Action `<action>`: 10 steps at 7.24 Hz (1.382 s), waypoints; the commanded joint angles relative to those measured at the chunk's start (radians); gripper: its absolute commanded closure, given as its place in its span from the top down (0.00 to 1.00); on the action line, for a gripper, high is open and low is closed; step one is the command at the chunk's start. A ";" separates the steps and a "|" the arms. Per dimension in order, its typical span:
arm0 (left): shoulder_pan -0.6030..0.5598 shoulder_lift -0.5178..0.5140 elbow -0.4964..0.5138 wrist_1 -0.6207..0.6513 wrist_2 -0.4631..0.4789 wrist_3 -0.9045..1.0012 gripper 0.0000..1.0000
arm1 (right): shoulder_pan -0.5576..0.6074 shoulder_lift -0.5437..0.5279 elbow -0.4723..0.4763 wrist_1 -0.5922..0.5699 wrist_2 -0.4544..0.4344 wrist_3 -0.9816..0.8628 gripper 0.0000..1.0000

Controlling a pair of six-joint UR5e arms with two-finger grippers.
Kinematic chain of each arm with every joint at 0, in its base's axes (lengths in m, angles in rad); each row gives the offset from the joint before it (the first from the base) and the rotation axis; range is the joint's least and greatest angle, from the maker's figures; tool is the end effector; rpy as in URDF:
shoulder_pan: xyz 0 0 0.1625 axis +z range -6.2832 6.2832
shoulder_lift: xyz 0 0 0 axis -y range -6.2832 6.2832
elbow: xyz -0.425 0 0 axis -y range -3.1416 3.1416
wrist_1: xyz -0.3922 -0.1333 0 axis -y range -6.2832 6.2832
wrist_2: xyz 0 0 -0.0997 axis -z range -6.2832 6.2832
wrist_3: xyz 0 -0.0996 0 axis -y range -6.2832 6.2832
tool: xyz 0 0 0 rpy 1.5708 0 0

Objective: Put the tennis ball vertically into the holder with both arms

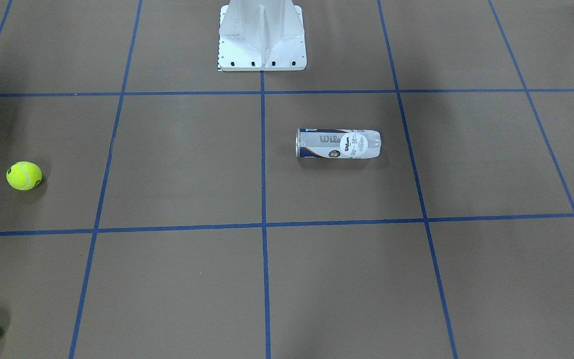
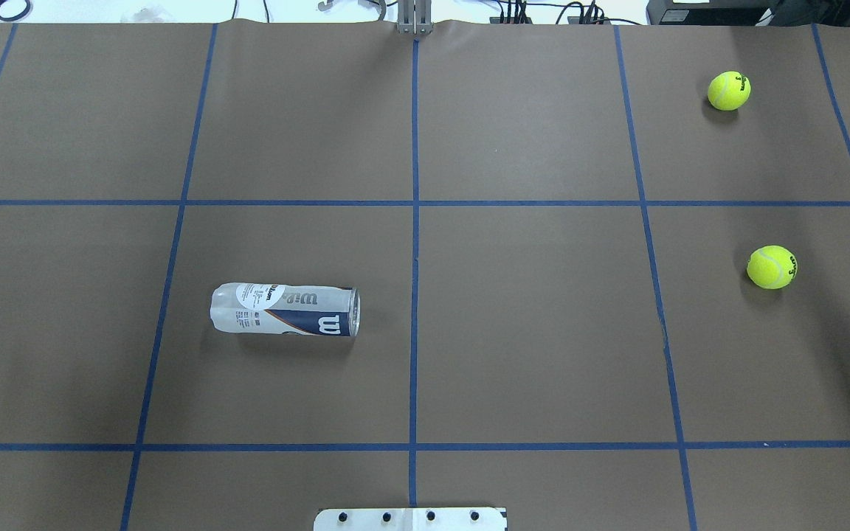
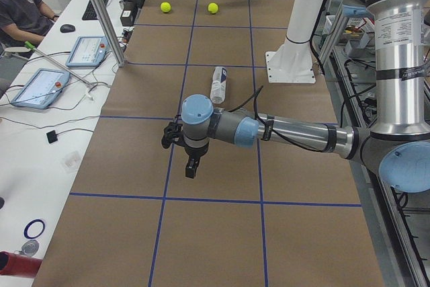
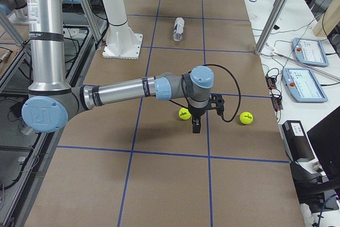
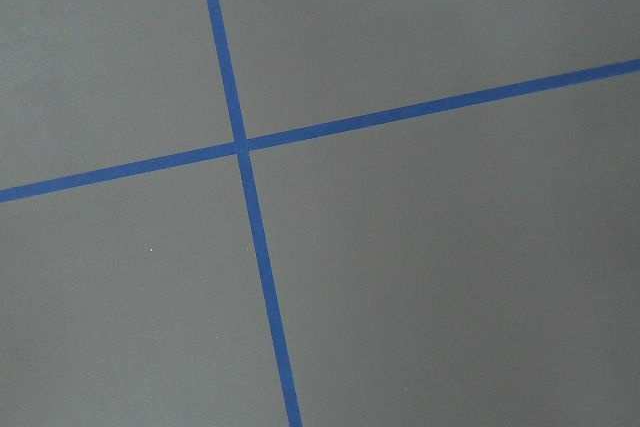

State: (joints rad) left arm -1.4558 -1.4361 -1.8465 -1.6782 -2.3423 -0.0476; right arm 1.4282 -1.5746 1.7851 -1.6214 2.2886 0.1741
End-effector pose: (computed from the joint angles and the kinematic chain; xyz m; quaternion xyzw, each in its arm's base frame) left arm -0.0123 -0.4498 0.5732 0.0841 0.3814 0.0776 0.9173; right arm -0.0029 -0.4969 0.5637 0.0186 -0.3575 -0.0133 0.9336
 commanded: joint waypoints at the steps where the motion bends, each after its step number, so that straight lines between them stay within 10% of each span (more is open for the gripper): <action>1: 0.002 -0.006 -0.003 0.001 -0.002 -0.006 1.00 | 0.000 0.001 -0.001 0.000 0.003 0.001 0.99; 7: 0.017 -0.018 -0.017 -0.111 -0.003 -0.020 0.99 | 0.000 0.002 0.000 -0.002 0.006 0.004 0.99; 10: 0.098 -0.067 -0.028 -0.264 -0.003 -0.029 0.83 | 0.000 -0.007 0.002 -0.005 0.006 0.004 0.99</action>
State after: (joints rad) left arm -1.3907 -1.4740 -1.8697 -1.9078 -2.3454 -0.0742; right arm 1.4281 -1.5760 1.7858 -1.6252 2.2948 0.1779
